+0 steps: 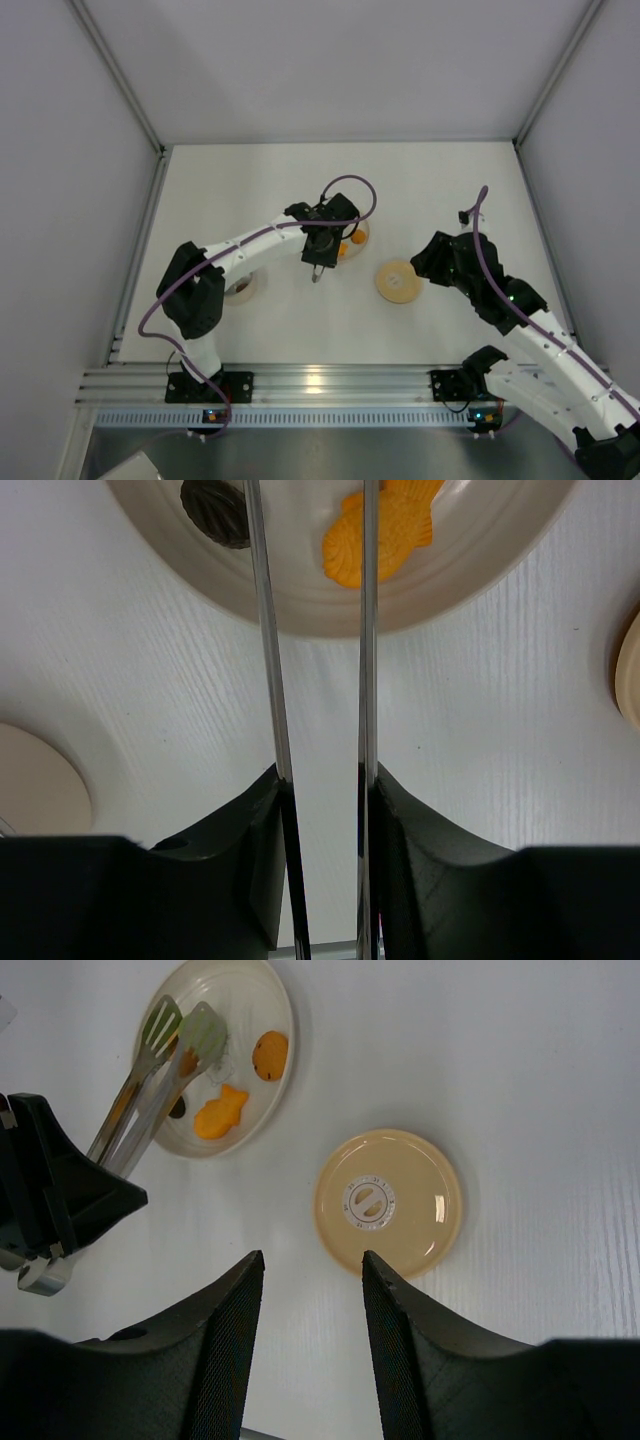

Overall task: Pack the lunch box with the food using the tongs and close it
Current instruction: Pick up the fake food from the plate.

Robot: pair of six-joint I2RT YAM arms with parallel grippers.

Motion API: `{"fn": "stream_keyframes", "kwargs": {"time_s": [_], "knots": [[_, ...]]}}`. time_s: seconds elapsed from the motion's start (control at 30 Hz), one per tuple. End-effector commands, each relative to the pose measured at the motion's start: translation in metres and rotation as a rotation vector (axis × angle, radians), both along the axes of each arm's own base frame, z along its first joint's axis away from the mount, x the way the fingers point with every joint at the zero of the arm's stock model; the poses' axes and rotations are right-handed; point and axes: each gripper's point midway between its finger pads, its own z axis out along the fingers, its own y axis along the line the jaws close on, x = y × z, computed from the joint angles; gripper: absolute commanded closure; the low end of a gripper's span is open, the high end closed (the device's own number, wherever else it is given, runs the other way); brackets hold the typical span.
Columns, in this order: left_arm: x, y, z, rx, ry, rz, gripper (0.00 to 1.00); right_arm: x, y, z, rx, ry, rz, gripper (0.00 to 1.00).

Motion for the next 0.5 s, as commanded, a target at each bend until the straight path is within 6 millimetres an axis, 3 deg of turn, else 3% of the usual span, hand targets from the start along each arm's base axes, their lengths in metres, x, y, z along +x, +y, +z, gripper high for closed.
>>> {"fn": "stream_keyframes", "kwargs": {"time_s": [0.0,0.17,0.47], "knots": [[0.010,-0.005,0.038,-0.061,-0.086,-0.011,0.62,0.002,0.005,0.006,0.003,-0.023,0.017,0.56],[0.006,0.002,0.058,-0.076,-0.113,-0.013,0.62,0.004,0.007,0.005,0.003,-0.019,0.018,0.56],[-0.010,0.020,0.071,-0.089,-0.126,0.000,0.61,0.006,0.011,0.005,0.009,-0.014,0.027,0.56]]}}
